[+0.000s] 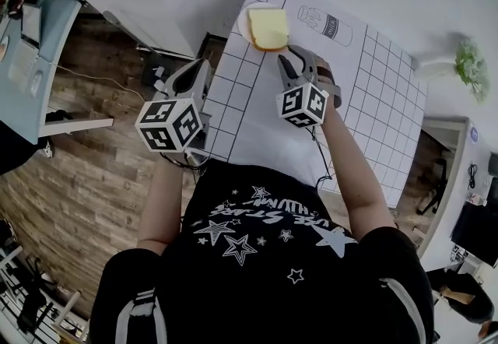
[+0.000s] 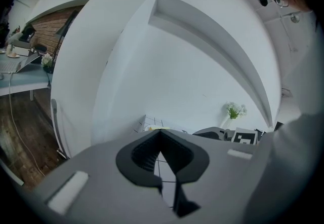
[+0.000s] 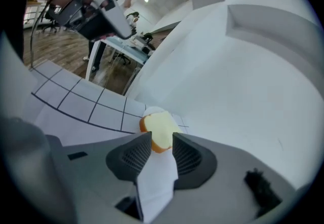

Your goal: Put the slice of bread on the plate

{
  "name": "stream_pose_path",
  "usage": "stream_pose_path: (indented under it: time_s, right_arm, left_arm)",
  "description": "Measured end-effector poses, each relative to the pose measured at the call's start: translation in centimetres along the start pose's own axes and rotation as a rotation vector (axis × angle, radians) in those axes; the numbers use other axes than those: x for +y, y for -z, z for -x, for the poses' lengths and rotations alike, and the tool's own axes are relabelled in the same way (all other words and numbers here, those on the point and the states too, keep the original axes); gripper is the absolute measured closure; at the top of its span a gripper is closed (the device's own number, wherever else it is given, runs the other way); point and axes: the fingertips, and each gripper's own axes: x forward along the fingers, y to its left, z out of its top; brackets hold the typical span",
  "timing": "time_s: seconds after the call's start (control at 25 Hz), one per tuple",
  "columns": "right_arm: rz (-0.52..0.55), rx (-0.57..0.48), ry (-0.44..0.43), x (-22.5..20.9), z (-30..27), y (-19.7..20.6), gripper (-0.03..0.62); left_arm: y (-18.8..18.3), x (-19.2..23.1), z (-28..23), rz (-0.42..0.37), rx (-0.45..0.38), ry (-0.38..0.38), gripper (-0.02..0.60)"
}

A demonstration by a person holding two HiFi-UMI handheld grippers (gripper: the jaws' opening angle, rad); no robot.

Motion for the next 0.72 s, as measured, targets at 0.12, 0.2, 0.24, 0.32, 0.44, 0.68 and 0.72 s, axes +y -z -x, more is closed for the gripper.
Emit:
stream_pose_path:
  time_s: [0.12, 0.2, 0.24, 0.32, 0.44, 0.68, 0.72]
  right_arm:
    - [-0.129, -0.047, 0.038, -1.3, 2.2, 0.2, 0.459]
    - [-0.197, -0.066, 0.057, -2.2, 3.7, 0.7, 0.459]
    - [-0.221, -0.074, 0.066, -2.5, 4.4, 0.9, 0.459]
    - [-0.254, -0.097, 0.076, -3.0, 5.9, 1.3, 0.459]
    - [-0.285, -0.137, 0.087, -3.8, 8.2, 2.0, 0.467]
    - [-0.410, -0.186, 0.128, -5.9, 12.5, 4.7, 0.505]
    - [-0.428, -0.196, 0.124, -6.1, 13.2, 5.1, 0.511]
  left_arm:
    - [-0.2, -1.5, 0.5, -0.029, -0.007, 0.000, 0.572]
    - [-0.1, -2.7, 0.9, -0.042, -0.014, -0.004, 0.572]
    - [0.0, -3.3, 1.1, -0.047, -0.017, -0.008, 0.572]
    - [0.3, -4.6, 1.4, -0.056, -0.023, -0.015, 0.572]
    - [0.7, -6.9, 1.7, -0.076, -0.026, -0.020, 0.572]
    - [1.9, -11.8, 2.5, -0.099, -0.033, -0.029, 0.572]
    - [2.2, -12.5, 2.6, -0.101, -0.032, -0.033, 0.572]
